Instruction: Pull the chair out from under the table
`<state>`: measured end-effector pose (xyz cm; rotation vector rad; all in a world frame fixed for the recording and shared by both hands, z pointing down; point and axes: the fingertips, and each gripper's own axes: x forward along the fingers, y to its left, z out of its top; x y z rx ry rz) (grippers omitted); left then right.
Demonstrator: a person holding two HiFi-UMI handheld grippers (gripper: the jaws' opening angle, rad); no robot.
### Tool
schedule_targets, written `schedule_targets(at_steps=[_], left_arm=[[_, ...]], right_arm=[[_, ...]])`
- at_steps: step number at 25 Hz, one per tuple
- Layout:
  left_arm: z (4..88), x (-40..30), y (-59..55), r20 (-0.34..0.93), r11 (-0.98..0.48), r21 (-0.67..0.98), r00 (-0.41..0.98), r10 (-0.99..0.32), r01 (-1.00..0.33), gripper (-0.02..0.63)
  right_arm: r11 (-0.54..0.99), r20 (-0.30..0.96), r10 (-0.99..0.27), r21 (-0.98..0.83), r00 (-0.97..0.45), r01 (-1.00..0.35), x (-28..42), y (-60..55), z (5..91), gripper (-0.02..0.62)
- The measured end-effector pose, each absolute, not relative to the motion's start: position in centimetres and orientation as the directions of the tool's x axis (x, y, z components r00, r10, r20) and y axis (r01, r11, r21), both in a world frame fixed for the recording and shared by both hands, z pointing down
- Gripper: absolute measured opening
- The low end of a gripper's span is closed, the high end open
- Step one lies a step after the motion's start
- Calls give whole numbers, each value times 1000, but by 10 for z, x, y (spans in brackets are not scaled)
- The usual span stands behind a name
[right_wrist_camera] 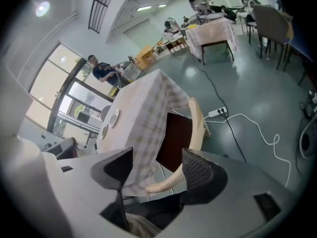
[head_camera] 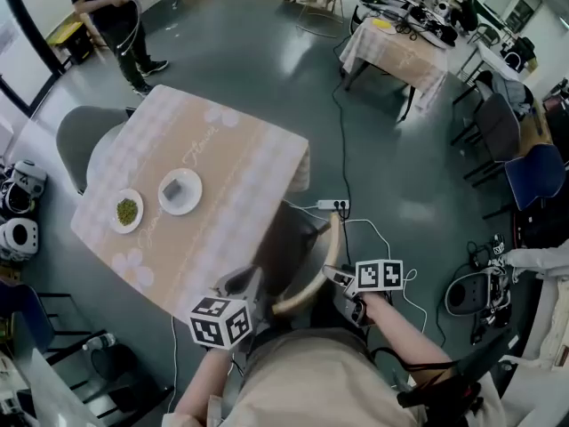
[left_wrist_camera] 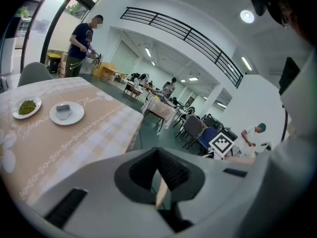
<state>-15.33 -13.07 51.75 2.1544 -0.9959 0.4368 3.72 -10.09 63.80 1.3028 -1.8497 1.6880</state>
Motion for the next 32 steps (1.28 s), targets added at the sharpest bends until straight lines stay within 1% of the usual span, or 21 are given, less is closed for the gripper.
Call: schedule_targets(at_steps=[6,8,11,14,16,21,25,29,32], left_arm=[[525,-157,-125,580,-440,457,634,-511,-773,6],[526,-161,-122,590,-434,448,623,-514,-782,6],[531,-161,-117,597,-424,460,625,-503,-780,6],[535,-151,-113,591,-433,481,646,-483,-763,6],[537,-144,-111,596,-450,473,651,-470,-757,6],[536,-138,-105,627,-477,445,644,-438,-758,6],[538,-145,-104,648,-474,423,623,-437,-772,6],[545,-144,-96,649,-448,450,627,-430,-773,6],[548,-144,-97,663,-445,433,611,-432,-784,6]], right_arm=[[-264,807,-370,-566,-460,-781,55,-100,690,307],[-294,815,-347,-564,-464,-772,53,-92,703,307],[-299,827,-312,-552,-467,-778,49,-86,719,307],[-313,845,-310,-524,-436,-792,55,-91,737,307],[-321,851,-312,-514,-423,-796,56,-94,745,307],[-307,869,-264,-488,-419,-817,45,-90,760,307],[-316,865,-255,-498,-433,-808,34,-95,769,307],[-321,884,-229,-464,-408,-826,38,-89,782,307],[-336,883,-217,-468,-416,-817,37,-91,791,307]])
